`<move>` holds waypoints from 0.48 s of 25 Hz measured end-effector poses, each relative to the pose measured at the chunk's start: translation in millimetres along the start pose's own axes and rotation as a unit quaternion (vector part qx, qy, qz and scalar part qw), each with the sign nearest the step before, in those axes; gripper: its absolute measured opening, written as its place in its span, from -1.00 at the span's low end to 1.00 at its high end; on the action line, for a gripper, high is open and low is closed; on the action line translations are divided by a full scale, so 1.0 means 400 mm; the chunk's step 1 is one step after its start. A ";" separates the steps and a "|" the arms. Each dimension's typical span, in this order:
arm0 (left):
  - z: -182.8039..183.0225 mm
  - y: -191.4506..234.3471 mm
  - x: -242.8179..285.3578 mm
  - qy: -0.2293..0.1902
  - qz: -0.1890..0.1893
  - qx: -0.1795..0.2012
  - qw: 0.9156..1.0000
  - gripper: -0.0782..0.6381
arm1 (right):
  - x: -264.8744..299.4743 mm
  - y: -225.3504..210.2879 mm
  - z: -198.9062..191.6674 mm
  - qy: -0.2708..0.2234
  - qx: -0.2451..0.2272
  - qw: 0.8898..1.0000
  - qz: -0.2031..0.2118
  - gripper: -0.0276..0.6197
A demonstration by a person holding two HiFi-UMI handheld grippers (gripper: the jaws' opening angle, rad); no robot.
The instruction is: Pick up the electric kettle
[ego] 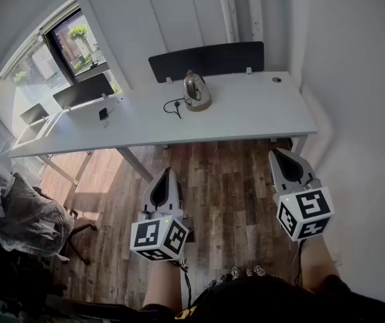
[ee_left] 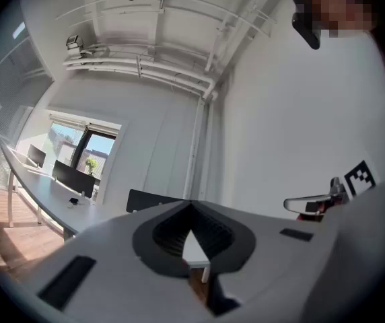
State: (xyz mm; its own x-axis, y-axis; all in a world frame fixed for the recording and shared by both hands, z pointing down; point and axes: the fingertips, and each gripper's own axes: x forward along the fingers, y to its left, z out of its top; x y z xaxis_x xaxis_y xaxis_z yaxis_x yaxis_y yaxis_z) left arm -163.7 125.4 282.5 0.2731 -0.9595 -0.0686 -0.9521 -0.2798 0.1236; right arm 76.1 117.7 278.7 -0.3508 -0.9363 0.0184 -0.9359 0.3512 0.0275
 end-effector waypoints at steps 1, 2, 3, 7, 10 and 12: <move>0.001 -0.003 0.001 0.000 -0.001 0.003 1.000 -0.78 | -0.001 -0.001 0.001 -0.001 0.000 1.000 0.000 -0.90; 0.002 -0.007 0.002 -0.001 -0.002 0.005 1.000 -0.78 | -0.001 -0.003 0.002 -0.001 0.000 1.000 0.001 -0.90; 0.002 -0.011 0.004 -0.002 -0.004 0.007 1.000 -0.78 | -0.001 -0.005 0.001 -0.002 0.001 1.000 0.001 -0.90; -0.003 -0.027 0.011 -0.005 -0.008 0.010 1.000 -0.78 | 0.000 -0.021 -0.005 -0.001 0.004 1.000 0.002 -0.90; -0.016 -0.041 0.005 -0.006 -0.007 0.002 1.000 -0.78 | -0.005 -0.032 -0.010 -0.001 0.007 1.000 0.004 -0.90; -0.032 -0.050 0.001 -0.002 -0.005 -0.007 1.000 -0.78 | -0.007 -0.040 -0.013 0.001 0.005 1.000 0.004 -0.90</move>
State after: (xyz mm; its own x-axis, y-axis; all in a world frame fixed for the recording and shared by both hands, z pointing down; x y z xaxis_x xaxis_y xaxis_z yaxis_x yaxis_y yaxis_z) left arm -142.5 130.1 292.7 0.2816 -0.9567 -0.0741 -0.9474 -0.2895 0.1367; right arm 92.2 114.6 283.3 -0.3587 -0.9332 0.0197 -0.9332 0.3591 0.0169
